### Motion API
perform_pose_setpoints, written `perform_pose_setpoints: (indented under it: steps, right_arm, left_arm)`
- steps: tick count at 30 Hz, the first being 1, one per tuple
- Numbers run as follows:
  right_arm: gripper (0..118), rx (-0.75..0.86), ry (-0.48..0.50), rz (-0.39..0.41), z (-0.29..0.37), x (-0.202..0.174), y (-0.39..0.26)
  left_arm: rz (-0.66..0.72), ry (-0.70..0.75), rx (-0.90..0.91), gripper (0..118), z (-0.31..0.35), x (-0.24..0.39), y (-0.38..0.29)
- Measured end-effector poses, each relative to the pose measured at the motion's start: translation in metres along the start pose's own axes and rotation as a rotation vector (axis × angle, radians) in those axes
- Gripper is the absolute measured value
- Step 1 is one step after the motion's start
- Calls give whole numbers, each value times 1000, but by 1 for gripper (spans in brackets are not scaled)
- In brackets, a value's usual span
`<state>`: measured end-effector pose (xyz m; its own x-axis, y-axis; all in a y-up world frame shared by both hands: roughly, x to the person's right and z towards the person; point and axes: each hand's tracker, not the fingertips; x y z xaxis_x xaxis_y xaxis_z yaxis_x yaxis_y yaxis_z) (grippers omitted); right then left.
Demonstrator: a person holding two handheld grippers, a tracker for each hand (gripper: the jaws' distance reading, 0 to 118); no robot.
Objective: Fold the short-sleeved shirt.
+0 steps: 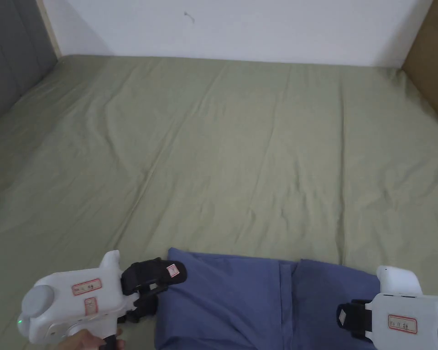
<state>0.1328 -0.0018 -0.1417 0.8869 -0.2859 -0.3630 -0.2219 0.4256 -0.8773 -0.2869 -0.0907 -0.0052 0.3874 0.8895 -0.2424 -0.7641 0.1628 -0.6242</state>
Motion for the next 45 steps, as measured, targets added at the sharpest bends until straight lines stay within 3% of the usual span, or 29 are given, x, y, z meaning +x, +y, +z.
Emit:
perform_pose_setpoints:
  steps: [2,3,4,5,8,10,13,17,29,35,38,41,44,45]
  right_arm:
    - [0,-6,-4,2,-2,-3,0]
    - [0,-9,-4,2,-3,-4,0]
    - [0,-13,-3,3,-3,-6,0]
    - [0,-17,-3,6,-3,-7,0]
    - [0,-27,-12,31,-3,-11,-1]
    - [0,-32,-20,37,-5,-13,0]
    - [0,-37,-25,37,-7,-14,2]
    - [0,-35,-9,31,-7,-18,7]
    - [0,-27,12,12,-11,-16,5]
    - [0,-32,23,11,-11,-9,0]
    - [0,-28,32,1,-9,-3,-1]
    - [0,-9,38,-14,-3,5,-3]
    - [0,4,42,-31,4,16,-5]
    - [0,11,37,-36,7,20,-6]
  left_arm:
    - [39,-79,-39,117,-9,-9,10]
    - [64,-113,-52,99,-12,-10,13]
    - [115,-133,-71,5,-10,-14,17]
    - [142,-88,-140,7,-15,-15,19]
    - [-9,67,-118,7,-3,-23,33]
    - [77,-15,-119,7,-2,-34,28]
    - [60,-15,-110,7,7,-40,28]
    - [25,31,-106,7,51,-33,44]
    - [-44,421,98,7,200,-19,124]
    - [-180,415,105,7,173,60,90]
    - [-167,421,120,7,153,97,92]
    - [-369,400,41,7,112,153,75]
    - [-493,354,-59,7,53,192,48]
    - [-470,344,-83,8,36,195,44]
